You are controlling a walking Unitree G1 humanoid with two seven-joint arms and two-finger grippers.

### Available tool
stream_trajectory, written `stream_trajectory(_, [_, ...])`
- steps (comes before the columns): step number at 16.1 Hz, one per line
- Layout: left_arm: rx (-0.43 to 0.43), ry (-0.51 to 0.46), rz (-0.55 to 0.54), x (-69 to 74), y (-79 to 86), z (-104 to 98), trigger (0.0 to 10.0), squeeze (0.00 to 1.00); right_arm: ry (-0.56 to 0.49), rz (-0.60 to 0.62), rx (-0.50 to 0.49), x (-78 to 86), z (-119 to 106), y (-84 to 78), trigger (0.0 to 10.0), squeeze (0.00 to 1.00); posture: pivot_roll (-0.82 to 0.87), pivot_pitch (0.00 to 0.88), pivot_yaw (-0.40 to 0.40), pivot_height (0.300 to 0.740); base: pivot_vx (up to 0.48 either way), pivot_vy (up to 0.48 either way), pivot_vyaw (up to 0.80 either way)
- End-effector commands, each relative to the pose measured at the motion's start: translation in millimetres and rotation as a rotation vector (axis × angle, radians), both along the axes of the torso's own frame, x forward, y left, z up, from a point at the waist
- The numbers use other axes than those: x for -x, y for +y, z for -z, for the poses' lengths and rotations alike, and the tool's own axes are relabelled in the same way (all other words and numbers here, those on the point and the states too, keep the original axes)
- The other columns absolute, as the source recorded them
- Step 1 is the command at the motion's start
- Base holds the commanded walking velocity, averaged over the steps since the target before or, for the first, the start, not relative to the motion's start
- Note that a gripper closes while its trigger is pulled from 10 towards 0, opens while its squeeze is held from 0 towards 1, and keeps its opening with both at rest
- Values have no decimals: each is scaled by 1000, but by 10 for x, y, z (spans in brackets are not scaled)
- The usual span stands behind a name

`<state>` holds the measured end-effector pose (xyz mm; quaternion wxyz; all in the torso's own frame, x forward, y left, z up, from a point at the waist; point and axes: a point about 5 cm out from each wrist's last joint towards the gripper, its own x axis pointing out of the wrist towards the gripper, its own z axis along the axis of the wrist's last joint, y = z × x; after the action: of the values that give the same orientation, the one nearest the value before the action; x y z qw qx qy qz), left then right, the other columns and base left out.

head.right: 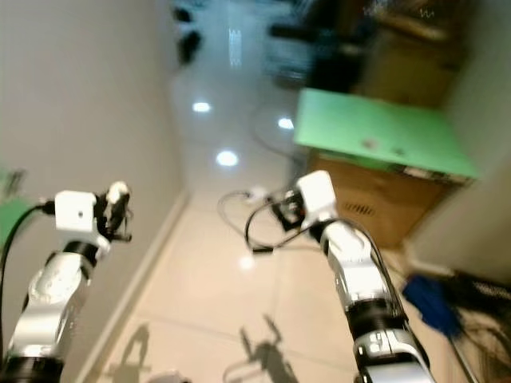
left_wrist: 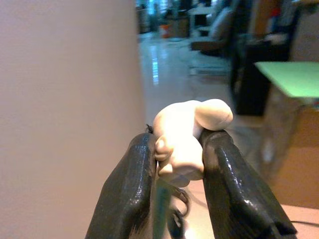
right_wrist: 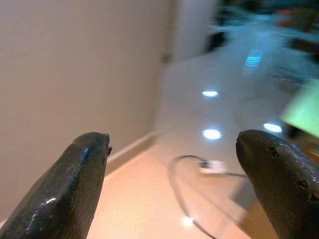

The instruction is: Hang keys on a hook

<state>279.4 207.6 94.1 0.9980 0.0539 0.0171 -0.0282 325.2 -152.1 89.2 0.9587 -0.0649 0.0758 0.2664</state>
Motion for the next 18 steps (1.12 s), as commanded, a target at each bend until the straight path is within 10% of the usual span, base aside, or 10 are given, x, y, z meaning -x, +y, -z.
stream_trajectory(1, [-22,-14,105,-70,-107,-61,10000,0,46,-156,49,46,18,63,10000,0,-33,0,-29,740,0,0,0])
stream_trajectory(10, [-203,-66,580,-100,-240,-518,10000,0,-135,-513,338,-63,-421,156,10000,0,-33,0,-40,740,0,0,0])
stream_trajectory(18, [-268,-60,774,34,-338,-667,10000,0,-195,-493,168,-174,-643,268,10000,0,-27,0,-41,740,0,0,0])
